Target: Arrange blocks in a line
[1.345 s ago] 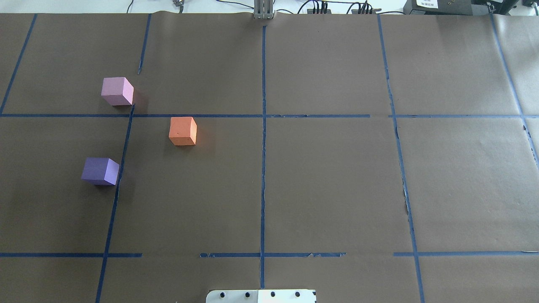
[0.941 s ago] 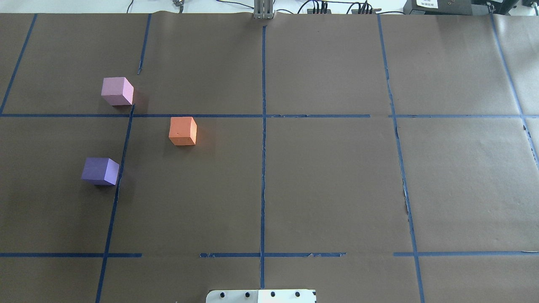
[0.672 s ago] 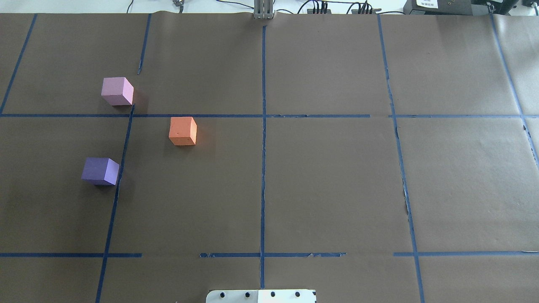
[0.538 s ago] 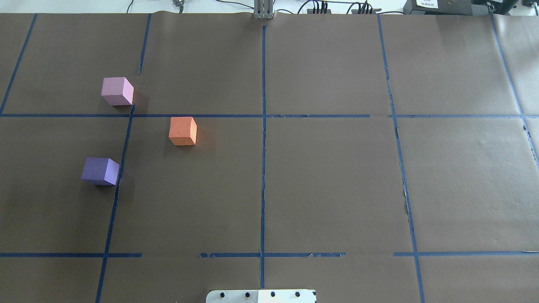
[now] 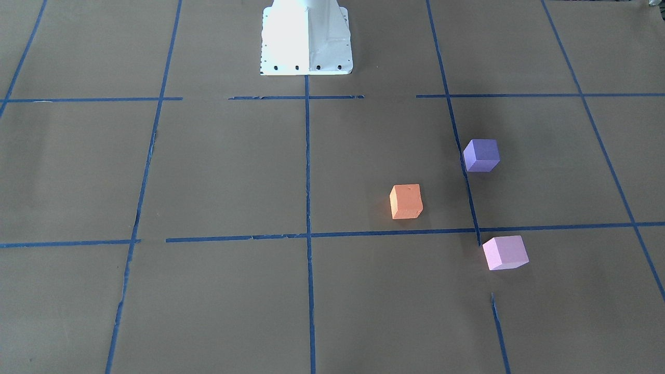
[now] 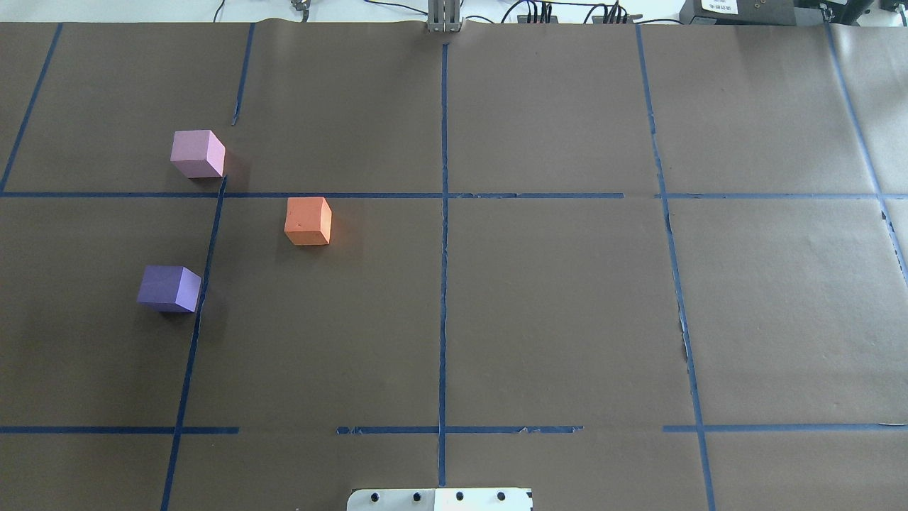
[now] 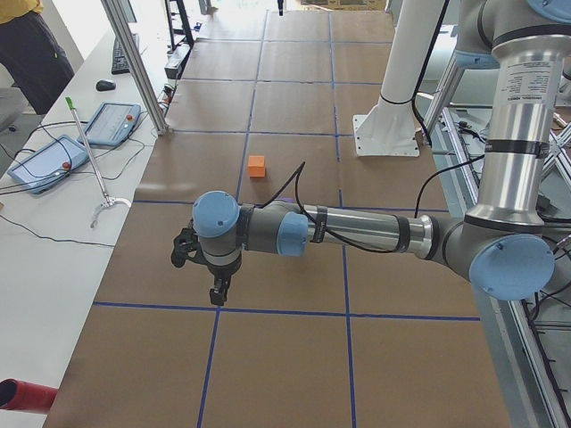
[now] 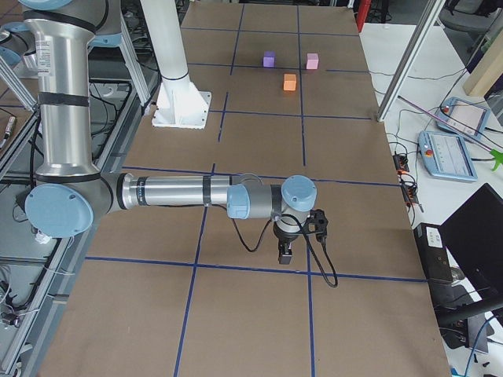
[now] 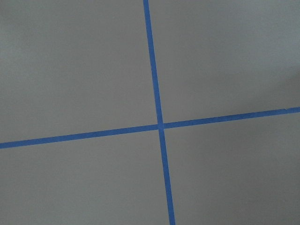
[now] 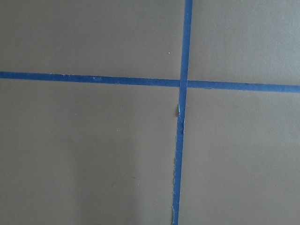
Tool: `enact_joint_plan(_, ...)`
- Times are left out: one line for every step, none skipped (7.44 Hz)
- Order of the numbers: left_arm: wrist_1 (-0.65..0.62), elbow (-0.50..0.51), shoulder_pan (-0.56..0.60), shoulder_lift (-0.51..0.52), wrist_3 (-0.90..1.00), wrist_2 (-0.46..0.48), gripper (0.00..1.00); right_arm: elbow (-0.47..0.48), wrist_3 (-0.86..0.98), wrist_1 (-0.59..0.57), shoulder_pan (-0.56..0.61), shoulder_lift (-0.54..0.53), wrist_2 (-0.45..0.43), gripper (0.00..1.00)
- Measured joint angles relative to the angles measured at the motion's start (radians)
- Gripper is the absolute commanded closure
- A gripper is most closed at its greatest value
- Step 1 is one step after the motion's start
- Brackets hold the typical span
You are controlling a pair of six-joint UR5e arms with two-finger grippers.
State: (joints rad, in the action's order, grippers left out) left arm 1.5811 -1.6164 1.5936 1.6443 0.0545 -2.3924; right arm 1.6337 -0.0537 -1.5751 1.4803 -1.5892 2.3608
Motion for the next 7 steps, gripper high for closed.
enact_joint_plan(-0.001,-0.001,-0.036,0.028,-0.071,0.000,0.00,0.000,0.000,0.001,0.000,0.000,0.000,0.00)
enact_joint_plan(-0.001,-0.002,-0.087,0.069,-0.153,0.000,0.00,0.000,0.000,0.001,0.000,0.000,0.000,0.00)
enact_joint_plan(-0.002,-0.009,-0.149,0.116,-0.222,0.000,0.00,0.000,0.000,0.001,0.000,0.000,0.000,0.00)
enact_joint_plan(-0.002,-0.031,-0.222,0.159,-0.287,0.002,0.01,0.000,0.000,0.001,0.000,0.000,0.000,0.00)
enact_joint_plan(-0.003,-0.052,-0.293,0.201,-0.354,0.006,0.01,0.000,0.000,0.001,0.000,0.000,0.000,0.00)
enact_joint_plan(-0.003,-0.067,-0.365,0.251,-0.450,0.016,0.01,0.000,0.000,0.001,0.000,0.000,0.000,0.00)
enact_joint_plan(0.002,-0.088,-0.438,0.294,-0.566,0.044,0.01,0.000,0.000,0.001,0.000,0.000,0.000,0.00)
